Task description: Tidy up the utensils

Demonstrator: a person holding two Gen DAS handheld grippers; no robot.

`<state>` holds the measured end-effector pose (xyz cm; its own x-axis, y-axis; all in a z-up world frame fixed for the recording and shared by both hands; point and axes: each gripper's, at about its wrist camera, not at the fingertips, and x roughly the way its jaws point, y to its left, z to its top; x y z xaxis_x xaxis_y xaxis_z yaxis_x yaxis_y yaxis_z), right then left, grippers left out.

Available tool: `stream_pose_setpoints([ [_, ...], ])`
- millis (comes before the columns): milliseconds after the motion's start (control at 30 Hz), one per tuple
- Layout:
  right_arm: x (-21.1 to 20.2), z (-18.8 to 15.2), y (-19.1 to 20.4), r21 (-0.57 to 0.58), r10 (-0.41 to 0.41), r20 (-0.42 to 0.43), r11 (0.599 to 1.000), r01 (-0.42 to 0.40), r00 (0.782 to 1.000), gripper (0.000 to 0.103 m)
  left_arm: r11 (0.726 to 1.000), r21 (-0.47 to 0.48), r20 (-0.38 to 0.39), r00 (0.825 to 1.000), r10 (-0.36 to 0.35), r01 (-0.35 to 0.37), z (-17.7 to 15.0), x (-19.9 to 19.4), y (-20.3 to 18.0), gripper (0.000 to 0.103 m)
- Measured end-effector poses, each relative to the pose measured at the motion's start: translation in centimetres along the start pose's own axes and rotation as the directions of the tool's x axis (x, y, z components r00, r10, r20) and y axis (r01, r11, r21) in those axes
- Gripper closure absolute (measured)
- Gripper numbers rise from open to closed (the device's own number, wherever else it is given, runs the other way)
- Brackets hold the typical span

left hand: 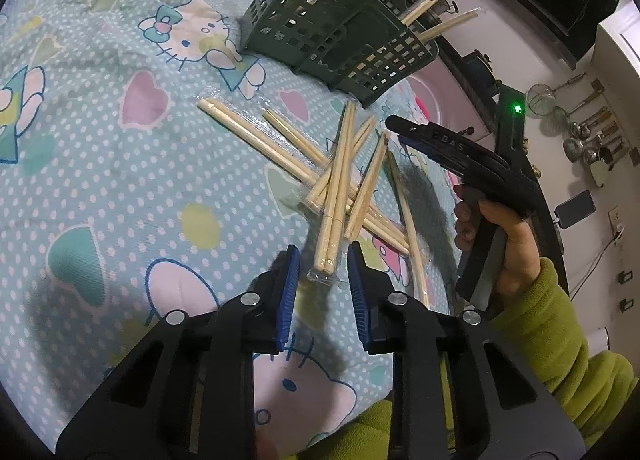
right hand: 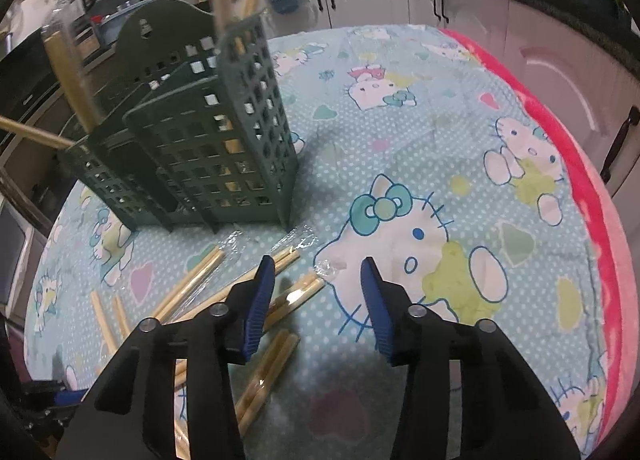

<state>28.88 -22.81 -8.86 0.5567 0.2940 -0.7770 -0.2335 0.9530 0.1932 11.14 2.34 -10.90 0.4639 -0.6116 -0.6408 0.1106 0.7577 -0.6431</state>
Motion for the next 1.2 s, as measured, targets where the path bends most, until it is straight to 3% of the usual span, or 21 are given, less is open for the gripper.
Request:
stream_pose_setpoints([
  [100,0.7,-0.1,-0.5,0.026,0.013,-0.016,1.0,-0.013,1.0,0.074,1.0,0.003,0.001,1.0,-0.001,0.001,-0.1,-0.1,0.0,0.087],
  [533,1.2,0.1,-0.7,0.022,0.018,0.004,1.0,-0.019,1.0,0.094,1.0,0.013,0.017,1.0,0.006,-0.007,0.1,-0.6,-0.1,0.093],
  [800,-1.1,0.2,-0.3,0.011,0.024,0.073,1.0,-0.025,0.997,0.097,0.999,0.042,0.049,0.999,0.013,-0.015,0.4,-1.3,-0.6,0.094],
  [1200,-6.4,0.6,1.6,-0.052,0.059,0.202,0.997,-0.049,0.978,0.098,0.993,0.102,0.166,0.985,0.04,-0.057,1.4,-4.0,-2.3,0.097],
])
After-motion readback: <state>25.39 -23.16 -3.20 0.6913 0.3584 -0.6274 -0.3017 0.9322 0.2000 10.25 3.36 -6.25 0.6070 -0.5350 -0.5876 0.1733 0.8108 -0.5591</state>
